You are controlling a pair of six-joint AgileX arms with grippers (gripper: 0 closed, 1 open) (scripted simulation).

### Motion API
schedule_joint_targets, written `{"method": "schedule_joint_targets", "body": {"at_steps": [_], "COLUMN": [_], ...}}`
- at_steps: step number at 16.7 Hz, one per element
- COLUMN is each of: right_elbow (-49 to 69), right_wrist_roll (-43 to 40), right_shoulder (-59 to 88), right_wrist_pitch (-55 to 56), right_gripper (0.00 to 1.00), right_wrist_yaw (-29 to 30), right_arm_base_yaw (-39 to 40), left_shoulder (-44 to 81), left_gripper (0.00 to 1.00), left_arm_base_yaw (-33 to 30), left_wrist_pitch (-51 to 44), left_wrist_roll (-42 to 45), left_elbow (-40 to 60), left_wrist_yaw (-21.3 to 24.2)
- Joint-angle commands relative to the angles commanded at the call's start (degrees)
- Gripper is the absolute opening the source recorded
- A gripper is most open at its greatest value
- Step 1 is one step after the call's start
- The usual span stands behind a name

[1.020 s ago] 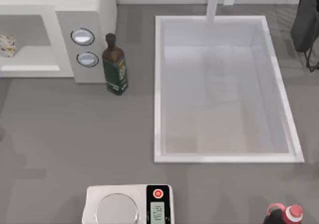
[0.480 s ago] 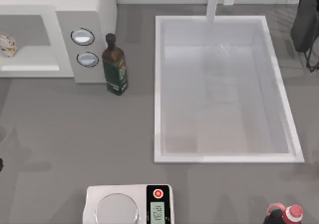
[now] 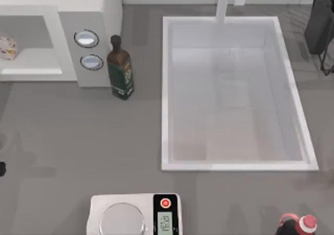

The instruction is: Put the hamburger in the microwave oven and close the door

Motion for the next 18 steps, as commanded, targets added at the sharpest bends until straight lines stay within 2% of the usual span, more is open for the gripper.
{"method": "schedule_joint_targets", "body": {"at_steps": [3,6,13,18], "right_elbow": [0.0,0.0,0.0,0.0], "right_wrist_roll": [0.0,0.0,0.0,0.0], "right_shoulder": [0.0,0.0,0.0,0.0], "right_wrist_pitch": [0.0,0.0,0.0,0.0], "right_gripper": [1.00,1.00,1.00,1.00], "right_wrist_yaw": [0.0,0.0,0.0,0.0], "right_arm_base_yaw": [0.0,0.0,0.0,0.0], "left_shoulder": [3.7,12.7,50.0,74.7], "left_gripper": [0.00,0.00,0.00,0.00], "left_arm_base_yaw": [3.7,12.1,35.4,45.0], "left_wrist_pitch": [-2.7,-9.2,-34.3,-51.3], "left_wrist_roll": [3.7,11.6,34.7,46.8], "left_elbow": [3.7,12.8,46.0,69.1], "left_wrist_yaw": [1.7,5.6,16.3,22.2]}}
